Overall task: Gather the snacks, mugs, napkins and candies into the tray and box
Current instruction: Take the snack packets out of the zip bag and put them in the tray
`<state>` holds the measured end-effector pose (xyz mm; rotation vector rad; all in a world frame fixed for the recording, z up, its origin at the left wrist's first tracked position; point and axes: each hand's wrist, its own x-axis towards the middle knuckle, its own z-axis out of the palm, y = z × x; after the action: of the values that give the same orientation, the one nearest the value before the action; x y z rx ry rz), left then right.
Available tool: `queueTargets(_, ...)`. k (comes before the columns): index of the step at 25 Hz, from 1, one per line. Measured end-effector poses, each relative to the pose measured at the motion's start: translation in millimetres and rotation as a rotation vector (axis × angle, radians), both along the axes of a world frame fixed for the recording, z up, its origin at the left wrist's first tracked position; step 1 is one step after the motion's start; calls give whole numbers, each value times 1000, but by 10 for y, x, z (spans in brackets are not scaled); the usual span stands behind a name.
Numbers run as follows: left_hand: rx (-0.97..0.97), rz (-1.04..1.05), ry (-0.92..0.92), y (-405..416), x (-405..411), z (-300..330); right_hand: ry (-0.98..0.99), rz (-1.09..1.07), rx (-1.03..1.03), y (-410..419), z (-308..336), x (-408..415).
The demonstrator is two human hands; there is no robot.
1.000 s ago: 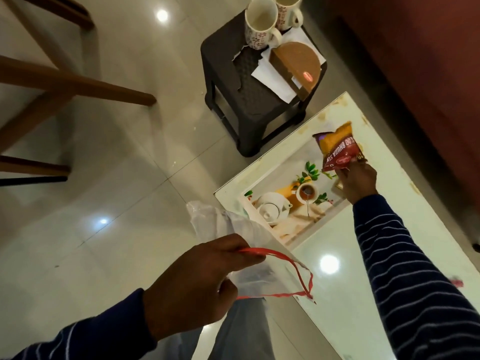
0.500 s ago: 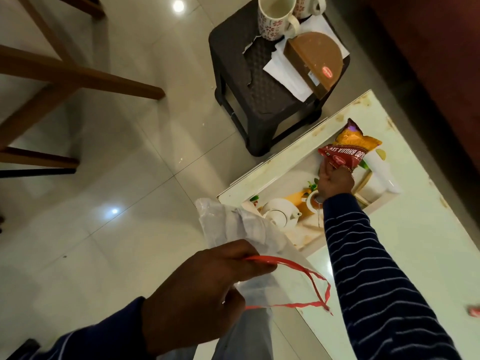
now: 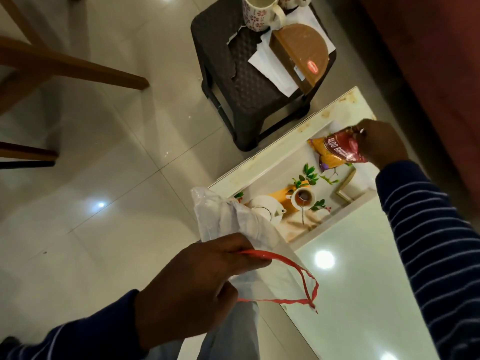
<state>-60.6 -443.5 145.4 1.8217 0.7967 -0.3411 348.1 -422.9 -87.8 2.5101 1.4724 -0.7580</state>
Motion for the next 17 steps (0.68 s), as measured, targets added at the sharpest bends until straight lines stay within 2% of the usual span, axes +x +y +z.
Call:
queueTargets(3,-2,8,5,-3,96,-13,-59,25,29,266,-20,-206)
queueTargets(6,57,-1,-7,8,199,-66,-26,-114,215,253,132,-380)
queueTargets(9,103,13,-13,-2,320,-71,125,-370,491,-42,782,-658)
queueTargets(11,101,56,-35,-14,392,-98,394,-464,590,-438,1401,-958)
queueTargets(14,99,112,-83,-54,514,-144,974,-393,545,-1013,2202,-1505)
queueTargets(15,104,108,-97,-75,553,-155,1019,-389,450,-1117,2277,-1656)
queueTargets(17,130,75,-119,-130,607,-174,864,-348,311,-1187,2143,-1904)
